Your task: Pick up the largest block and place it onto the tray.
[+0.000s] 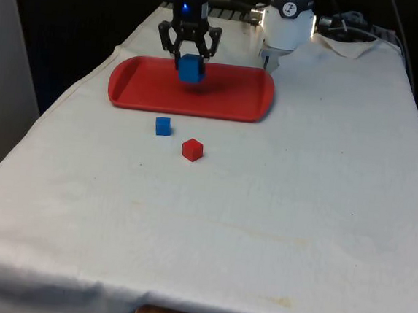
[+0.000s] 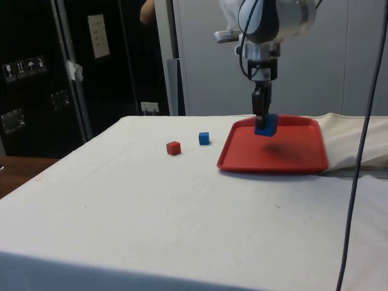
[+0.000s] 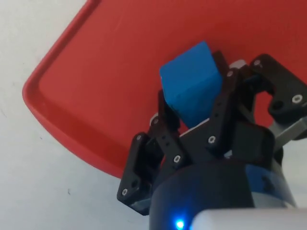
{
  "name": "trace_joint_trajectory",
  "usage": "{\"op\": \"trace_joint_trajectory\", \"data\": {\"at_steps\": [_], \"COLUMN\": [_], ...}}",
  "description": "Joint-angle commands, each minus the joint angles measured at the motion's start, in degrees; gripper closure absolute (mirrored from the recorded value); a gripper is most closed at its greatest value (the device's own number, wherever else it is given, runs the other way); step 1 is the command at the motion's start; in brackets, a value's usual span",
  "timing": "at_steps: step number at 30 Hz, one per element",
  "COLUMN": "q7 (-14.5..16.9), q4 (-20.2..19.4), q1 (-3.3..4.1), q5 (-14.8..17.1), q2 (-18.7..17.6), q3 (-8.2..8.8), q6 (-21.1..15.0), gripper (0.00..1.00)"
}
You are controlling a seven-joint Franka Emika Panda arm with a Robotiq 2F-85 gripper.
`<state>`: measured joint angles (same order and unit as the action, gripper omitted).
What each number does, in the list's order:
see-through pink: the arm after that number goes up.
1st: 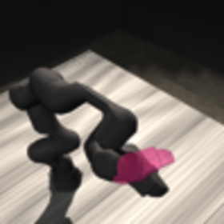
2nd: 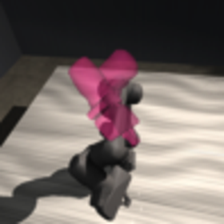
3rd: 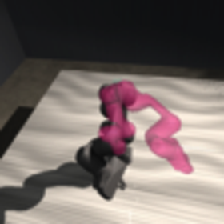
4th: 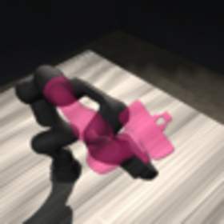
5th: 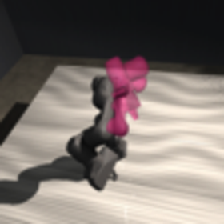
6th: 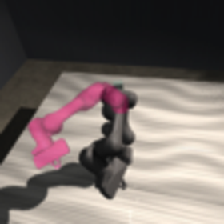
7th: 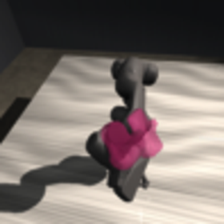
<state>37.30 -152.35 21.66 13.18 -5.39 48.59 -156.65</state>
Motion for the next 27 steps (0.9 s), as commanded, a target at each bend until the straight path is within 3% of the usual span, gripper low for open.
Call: {"op": "trace_joint_trajectory", "data": {"at_steps": [1, 7, 8, 12, 25, 27], "q7": [1.3, 3.7, 3.0, 4.0, 3.7, 3.4], "q4": [-0.8, -0.7, -0.1, -0.3, 0.0, 0.1], "q1": [-0.11, 0.0, 0.17, 0.0, 0.11, 0.17], "q5": [1.9, 5.2, 4.0, 5.8, 5.7, 5.4], "q2": [0.3, -1.5, -1.9, -2.6, -4.2, -4.5], "q3": [-0.63, -1.09, -0.46, -1.32, -1.32, -1.2], "q6": [-1.3, -1.5, -0.3, -1.1, -0.7, -0.5], "gripper": [0.94, 0.94, 0.94, 0.94, 0.94, 0.76]}}
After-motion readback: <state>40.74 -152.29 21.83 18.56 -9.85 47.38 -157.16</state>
